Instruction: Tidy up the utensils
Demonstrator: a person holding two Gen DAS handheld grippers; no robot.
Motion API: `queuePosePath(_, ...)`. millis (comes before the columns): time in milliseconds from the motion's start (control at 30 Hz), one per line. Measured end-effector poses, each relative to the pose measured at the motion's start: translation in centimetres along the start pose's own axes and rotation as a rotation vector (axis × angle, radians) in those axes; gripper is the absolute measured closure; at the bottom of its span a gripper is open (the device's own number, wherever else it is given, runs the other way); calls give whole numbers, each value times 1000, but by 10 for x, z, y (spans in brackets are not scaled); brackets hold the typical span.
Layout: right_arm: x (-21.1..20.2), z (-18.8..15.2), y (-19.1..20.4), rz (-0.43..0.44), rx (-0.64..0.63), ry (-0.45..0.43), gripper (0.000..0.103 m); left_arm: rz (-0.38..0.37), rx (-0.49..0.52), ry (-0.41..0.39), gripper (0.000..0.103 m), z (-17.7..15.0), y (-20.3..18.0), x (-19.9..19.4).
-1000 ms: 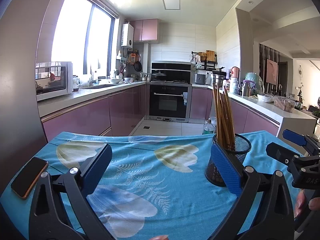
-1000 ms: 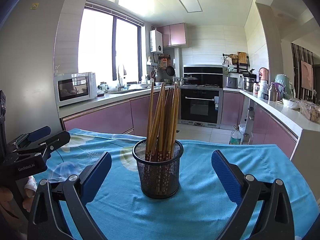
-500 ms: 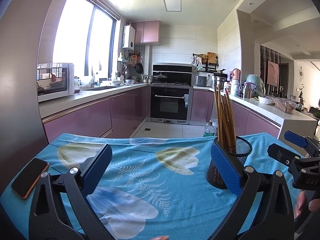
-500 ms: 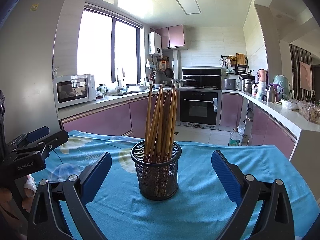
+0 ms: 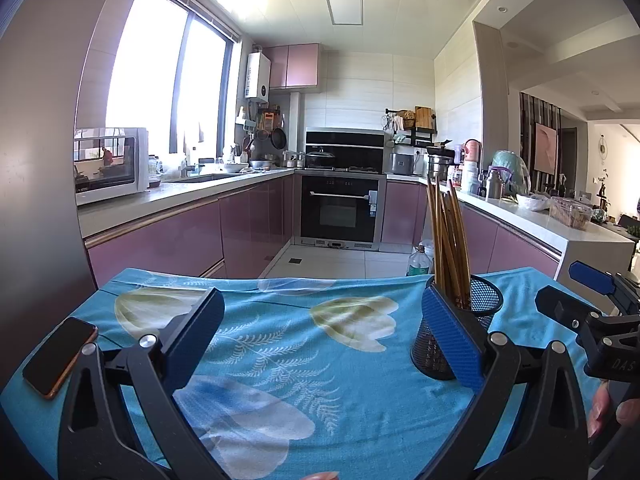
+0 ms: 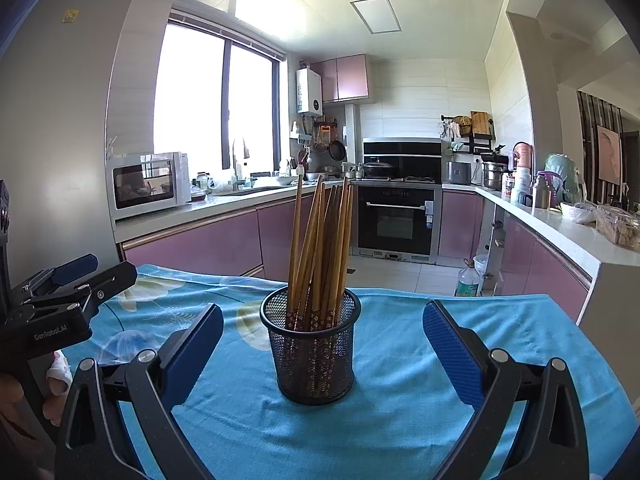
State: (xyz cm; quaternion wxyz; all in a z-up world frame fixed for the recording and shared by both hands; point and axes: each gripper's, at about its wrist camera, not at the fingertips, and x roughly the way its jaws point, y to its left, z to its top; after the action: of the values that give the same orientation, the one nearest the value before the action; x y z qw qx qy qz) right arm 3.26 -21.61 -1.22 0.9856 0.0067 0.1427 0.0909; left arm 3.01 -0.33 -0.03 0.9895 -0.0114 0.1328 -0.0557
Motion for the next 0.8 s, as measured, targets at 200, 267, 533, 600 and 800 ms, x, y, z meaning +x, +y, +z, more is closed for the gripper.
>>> queuePosePath(200,0,0,0,0,1,1,6,-1,0,-1,6,0,0,0)
queuePosePath(267,0,0,-1,0,1,0,6,-1,1,-1,6,0,0,-1)
queuePosePath(533,0,0,-1,1,1,2,6,-2,-1,-1,6,0,-1,0)
queuePosePath(600,0,0,-1,0,1,2,6,-1,-1,-2,6,0,-1,-1)
queuePosePath(800,0,0,-1,-1,0,4,6,-3,1,-2,6,1,-2,0)
